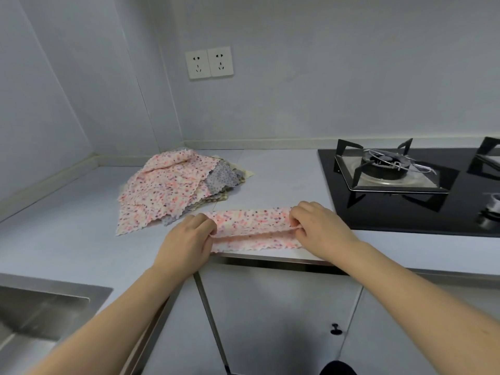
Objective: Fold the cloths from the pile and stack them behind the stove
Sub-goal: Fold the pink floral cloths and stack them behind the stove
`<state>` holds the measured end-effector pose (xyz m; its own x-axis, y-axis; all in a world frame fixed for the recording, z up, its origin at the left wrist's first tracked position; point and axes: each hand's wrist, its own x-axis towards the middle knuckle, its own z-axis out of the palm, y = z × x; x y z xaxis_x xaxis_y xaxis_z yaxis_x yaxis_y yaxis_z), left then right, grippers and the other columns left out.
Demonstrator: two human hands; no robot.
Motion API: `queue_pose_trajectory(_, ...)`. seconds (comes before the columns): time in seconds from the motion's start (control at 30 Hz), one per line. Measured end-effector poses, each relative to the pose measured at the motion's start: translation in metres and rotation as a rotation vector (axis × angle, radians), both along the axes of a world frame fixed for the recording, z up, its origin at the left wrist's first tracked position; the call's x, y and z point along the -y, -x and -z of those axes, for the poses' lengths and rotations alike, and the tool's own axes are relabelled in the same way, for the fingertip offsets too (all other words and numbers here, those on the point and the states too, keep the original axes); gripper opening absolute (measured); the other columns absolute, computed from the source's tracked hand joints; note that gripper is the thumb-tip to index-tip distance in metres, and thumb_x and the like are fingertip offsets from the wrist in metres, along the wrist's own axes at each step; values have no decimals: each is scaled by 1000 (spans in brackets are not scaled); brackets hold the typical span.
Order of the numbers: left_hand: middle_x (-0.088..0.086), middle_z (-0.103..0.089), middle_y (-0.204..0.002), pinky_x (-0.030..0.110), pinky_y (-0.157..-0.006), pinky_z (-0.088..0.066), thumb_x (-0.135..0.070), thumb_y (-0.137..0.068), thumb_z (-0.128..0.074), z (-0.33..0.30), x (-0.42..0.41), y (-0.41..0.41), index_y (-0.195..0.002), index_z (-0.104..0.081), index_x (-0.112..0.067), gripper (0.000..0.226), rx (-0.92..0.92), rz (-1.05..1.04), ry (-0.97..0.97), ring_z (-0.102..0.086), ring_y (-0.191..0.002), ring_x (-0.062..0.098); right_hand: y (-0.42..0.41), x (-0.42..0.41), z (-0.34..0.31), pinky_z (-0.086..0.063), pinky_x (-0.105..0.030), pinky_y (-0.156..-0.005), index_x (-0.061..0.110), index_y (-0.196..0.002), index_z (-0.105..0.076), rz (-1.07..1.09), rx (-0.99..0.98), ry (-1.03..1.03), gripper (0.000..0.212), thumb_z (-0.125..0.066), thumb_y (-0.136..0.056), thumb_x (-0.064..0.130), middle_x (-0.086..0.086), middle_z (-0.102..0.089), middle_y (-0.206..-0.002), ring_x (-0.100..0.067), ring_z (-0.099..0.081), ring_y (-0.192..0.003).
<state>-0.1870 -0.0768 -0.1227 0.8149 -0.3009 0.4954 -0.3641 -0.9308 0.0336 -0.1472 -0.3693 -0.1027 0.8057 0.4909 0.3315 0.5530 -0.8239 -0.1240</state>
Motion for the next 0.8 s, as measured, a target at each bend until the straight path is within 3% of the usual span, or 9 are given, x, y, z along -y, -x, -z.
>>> queue_pose_trajectory(0.3, -5, -59, -89, 32, -61, -50, -20, -78, -39, 1, -4, 9, -84, -61, -20, 23, -73, 89, -57, -56, -78, 22, 9, 11, 6, -27, -22, -73, 19, -104, -57, 13, -26, 70, 21, -44, -90, 12, 6, -57, -110, -15, -48, -103)
queue_pose_trajectory(0.5, -3, -59, -86, 32, -60, -48, -17, -76, -45, -4, -1, 14, -82, -62, -17, 18, -79, 196, -89, -54, -74, 21, 10, 23, 11, -44, -29, -84, 20, -108, -60, -40, -33, 76, 23, -44, -91, 17, 6, -59, -112, -16, -52, -105)
queue_pose_trajectory(0.6, -5, -55, -85, 30, -63, -46, -26, -77, -50, -4, -1, 18, -84, -59, -18, 14, -122, 228, -72, -50, -74, 18, 10, 28, 15, -42, -26, -89, 22, -112, -58, -79, -67, 53, 27, -51, -89, 35, 9, -56, -114, -13, -50, -108)
queue_pose_trajectory(0.8, -7, -53, -88, 28, -69, -44, -33, -94, -43, 0, -10, 16, -90, -55, -20, 18, -118, 223, -52, -49, -80, 16, 10, 30, 14, -32, -27, -102, 32, -132, -49, -98, -159, 117, 70, -47, -78, 76, 12, -44, -127, -11, -39, -119)
